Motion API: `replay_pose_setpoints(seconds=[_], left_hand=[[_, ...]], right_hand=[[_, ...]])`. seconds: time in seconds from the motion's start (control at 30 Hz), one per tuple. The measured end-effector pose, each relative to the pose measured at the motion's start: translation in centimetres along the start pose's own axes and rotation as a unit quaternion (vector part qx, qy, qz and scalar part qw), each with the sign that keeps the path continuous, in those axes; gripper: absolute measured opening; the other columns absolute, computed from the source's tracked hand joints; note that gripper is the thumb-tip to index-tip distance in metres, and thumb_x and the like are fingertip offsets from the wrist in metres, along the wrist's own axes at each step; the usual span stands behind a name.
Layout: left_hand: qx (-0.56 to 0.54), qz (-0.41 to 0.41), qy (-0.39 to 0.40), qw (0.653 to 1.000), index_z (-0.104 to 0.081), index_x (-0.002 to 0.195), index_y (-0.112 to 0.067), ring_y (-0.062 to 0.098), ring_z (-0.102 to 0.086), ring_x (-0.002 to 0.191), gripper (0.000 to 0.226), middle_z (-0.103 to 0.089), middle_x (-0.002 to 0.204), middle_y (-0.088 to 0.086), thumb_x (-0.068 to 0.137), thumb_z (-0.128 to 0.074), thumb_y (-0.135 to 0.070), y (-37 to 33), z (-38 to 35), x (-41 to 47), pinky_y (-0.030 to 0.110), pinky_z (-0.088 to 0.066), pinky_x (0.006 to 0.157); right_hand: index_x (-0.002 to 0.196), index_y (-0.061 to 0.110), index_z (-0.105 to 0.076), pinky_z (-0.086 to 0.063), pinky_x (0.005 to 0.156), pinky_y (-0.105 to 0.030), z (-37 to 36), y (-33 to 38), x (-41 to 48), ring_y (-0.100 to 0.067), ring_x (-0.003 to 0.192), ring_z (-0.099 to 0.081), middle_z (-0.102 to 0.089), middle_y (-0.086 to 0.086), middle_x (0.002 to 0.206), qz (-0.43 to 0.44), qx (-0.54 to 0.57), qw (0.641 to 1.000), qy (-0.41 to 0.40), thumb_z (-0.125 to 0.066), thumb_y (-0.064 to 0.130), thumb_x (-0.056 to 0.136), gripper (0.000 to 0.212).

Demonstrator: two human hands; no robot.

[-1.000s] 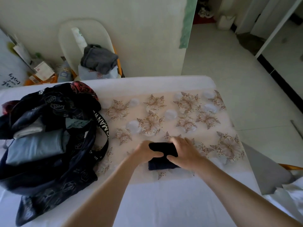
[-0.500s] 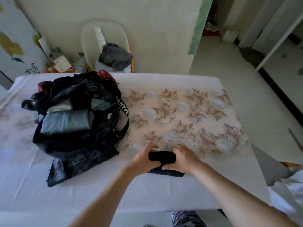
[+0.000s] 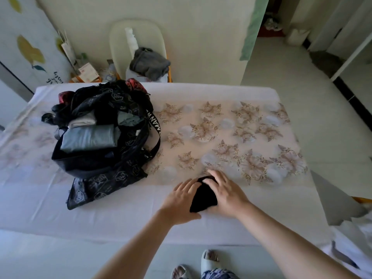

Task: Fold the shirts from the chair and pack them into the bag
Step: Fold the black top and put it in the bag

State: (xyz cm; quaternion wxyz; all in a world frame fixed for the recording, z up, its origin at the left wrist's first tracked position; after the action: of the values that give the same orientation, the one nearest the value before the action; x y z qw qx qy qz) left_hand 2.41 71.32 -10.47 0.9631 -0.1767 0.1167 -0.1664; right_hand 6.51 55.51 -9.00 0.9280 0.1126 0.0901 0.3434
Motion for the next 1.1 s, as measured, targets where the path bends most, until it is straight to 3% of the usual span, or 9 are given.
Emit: replay_pose_setpoints(seconds=[0.1,0.23,0.33,0.4,0.53,0.7,0.83,0.93,1.1], left_hand=[[0.000,0.006,-0.021,1.000,-0.033,0.151,-0.018,0.024,-0.031,0.144,0.088,-0.035,0.156,0.002,0.076,-0.066,-0.051,-0.5,-0.5,-0.2,0.042,-0.028,0.119],[-0.025,0.039,-0.021,0.999,-0.043,0.145,-0.019,0.020,-0.043,0.135,0.066,-0.046,0.147,-0.001,0.083,-0.057,-0.036,-0.7,1.2,-0.1,0.036,-0.038,0.111],[-0.074,0.067,-0.006,0.995,-0.049,0.140,-0.018,0.020,-0.051,0.123,0.060,-0.055,0.137,-0.001,0.082,-0.055,-0.032,0.2,2.7,-0.4,0.034,-0.044,0.103],[-0.102,0.071,-0.016,0.992,-0.055,0.132,-0.016,0.020,-0.056,0.114,0.054,-0.060,0.126,0.001,0.081,-0.056,-0.030,1.2,4.2,-1.1,0.031,-0.047,0.096],[-0.098,0.082,-0.103,0.986,-0.061,0.119,-0.021,0.016,-0.061,0.094,0.038,-0.062,0.107,-0.007,0.083,-0.064,-0.033,4.4,9.3,-2.9,0.028,-0.051,0.076],[-0.054,0.094,-0.264,0.958,-0.056,0.130,-0.022,0.009,-0.051,0.118,0.046,-0.059,0.125,-0.009,0.092,-0.052,-0.047,10.8,17.7,-4.6,0.026,-0.046,0.095],[-0.061,0.191,-0.362,0.910,-0.050,0.136,-0.015,0.017,-0.044,0.128,0.039,-0.053,0.134,0.000,0.100,-0.049,-0.030,19.6,23.2,-5.8,0.033,-0.037,0.107],[-0.048,0.270,-0.292,0.916,-0.047,0.140,-0.016,0.025,-0.043,0.130,0.042,-0.051,0.138,0.003,0.100,-0.049,-0.029,26.7,23.5,-5.7,0.039,-0.037,0.106],[0.037,0.235,-0.111,0.965,-0.036,0.148,-0.018,0.026,-0.030,0.142,0.057,-0.039,0.151,0.003,0.096,-0.052,-0.034,32.8,21.1,-4.3,0.038,-0.024,0.115]], right_hand=[[0.144,0.015,-0.043,-0.037,0.112,-0.041,-0.9,-0.8,-0.2,-0.032,0.138,-0.038,-0.039,-0.012,0.149,-0.004,0.028,0.999,0.036,-0.072,0.050,0.079,0.079],[0.141,0.014,-0.049,-0.027,0.119,-0.045,0.7,-0.7,0.8,-0.034,0.143,-0.032,-0.039,-0.013,0.151,0.049,-0.043,0.998,0.003,-0.052,0.067,0.082,0.079],[0.153,0.015,-0.028,-0.018,0.122,-0.044,0.8,0.9,2.7,-0.028,0.142,-0.032,-0.039,-0.006,0.152,0.060,-0.036,0.994,0.079,-0.055,0.064,0.083,0.089],[0.153,0.018,-0.026,-0.022,0.118,-0.043,1.1,2.3,4.3,-0.026,0.135,-0.039,-0.045,-0.003,0.147,0.071,-0.037,0.992,0.102,-0.055,0.064,0.088,0.085],[0.136,0.024,-0.045,-0.035,0.106,-0.036,2.4,4.6,8.1,-0.021,0.125,-0.044,-0.050,0.004,0.132,0.092,0.013,0.992,0.091,-0.047,0.066,0.091,0.061],[0.113,0.026,-0.058,-0.046,0.083,-0.034,6.6,8.2,15.5,-0.019,0.100,-0.056,-0.057,0.007,0.105,0.070,0.065,0.995,0.009,-0.052,0.065,0.086,0.048],[0.135,0.025,-0.051,-0.051,0.084,-0.034,9.3,11.4,21.7,-0.019,0.108,-0.061,-0.062,0.005,0.122,-0.007,0.111,0.994,-0.014,-0.054,0.065,0.089,0.061],[0.140,0.031,-0.047,-0.054,0.082,-0.032,9.5,13.8,25.8,-0.016,0.104,-0.065,-0.064,0.011,0.124,-0.119,0.203,0.972,0.008,-0.050,0.071,0.086,0.068],[0.125,0.019,-0.062,-0.049,0.095,-0.039,5.7,16.4,30.9,-0.029,0.109,-0.061,-0.065,-0.004,0.122,-0.317,0.343,0.884,0.015,-0.047,0.073,0.081,0.071]])
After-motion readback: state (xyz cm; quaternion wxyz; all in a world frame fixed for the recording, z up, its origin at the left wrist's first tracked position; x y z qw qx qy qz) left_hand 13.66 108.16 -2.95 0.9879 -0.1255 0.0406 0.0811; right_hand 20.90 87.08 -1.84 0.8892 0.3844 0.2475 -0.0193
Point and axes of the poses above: each hand's wrist, its own x-axis towards the middle knuckle, its own z-axis out of the back of the hand, y = z × x, the point moved 5 cm from there along x, towards the middle knuckle
